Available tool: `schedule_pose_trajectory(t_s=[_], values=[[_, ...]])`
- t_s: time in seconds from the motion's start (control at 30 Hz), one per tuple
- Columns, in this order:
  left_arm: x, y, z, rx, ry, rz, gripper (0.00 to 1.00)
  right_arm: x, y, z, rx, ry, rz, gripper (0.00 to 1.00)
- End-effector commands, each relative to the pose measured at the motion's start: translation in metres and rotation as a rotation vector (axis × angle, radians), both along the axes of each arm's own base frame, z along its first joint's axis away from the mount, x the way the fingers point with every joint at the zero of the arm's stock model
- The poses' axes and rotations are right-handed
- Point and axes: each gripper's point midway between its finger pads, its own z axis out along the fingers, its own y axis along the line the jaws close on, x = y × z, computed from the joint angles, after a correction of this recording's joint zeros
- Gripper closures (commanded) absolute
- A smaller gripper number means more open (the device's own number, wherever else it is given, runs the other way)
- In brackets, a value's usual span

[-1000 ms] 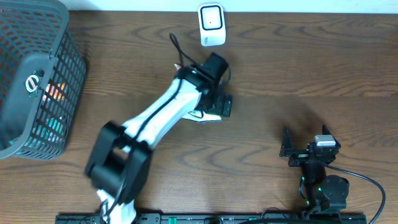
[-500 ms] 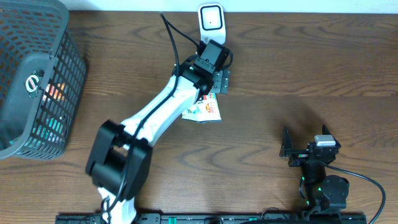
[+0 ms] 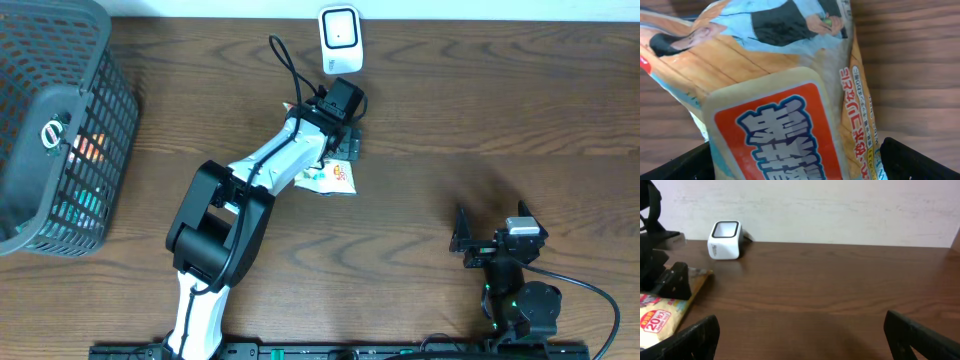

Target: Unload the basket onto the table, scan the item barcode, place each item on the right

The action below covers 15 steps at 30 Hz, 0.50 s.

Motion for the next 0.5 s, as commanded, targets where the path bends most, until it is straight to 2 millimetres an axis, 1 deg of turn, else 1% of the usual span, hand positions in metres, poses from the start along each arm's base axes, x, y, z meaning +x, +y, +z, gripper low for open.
schedule_pose_trajectory(t_s=[0.0, 0.13, 0.37, 0.47], values=[[-0.013, -0.025, -0.003, -0.086, 0.051, -0.067, 0.02, 0.0, 0.0, -0.001, 0.002, 0.002, -0.001, 0.01], [-0.019, -0.035, -0.003, -0.086, 0.052, -0.09, 0.02, 0.0, 0.0, -0.001, 0.002, 0.002, -0.001, 0.01], [-0.035, -0.061, 0.001, -0.107, 0.049, -0.104, 0.02, 0.0, 0.0, -0.001, 0.002, 0.002, -0.001, 0.01], [-0.034, -0.055, 0.009, -0.08, 0.031, -0.091, 0.01, 0.0, 0.0, -0.001, 0.002, 0.002, -0.001, 0.01]])
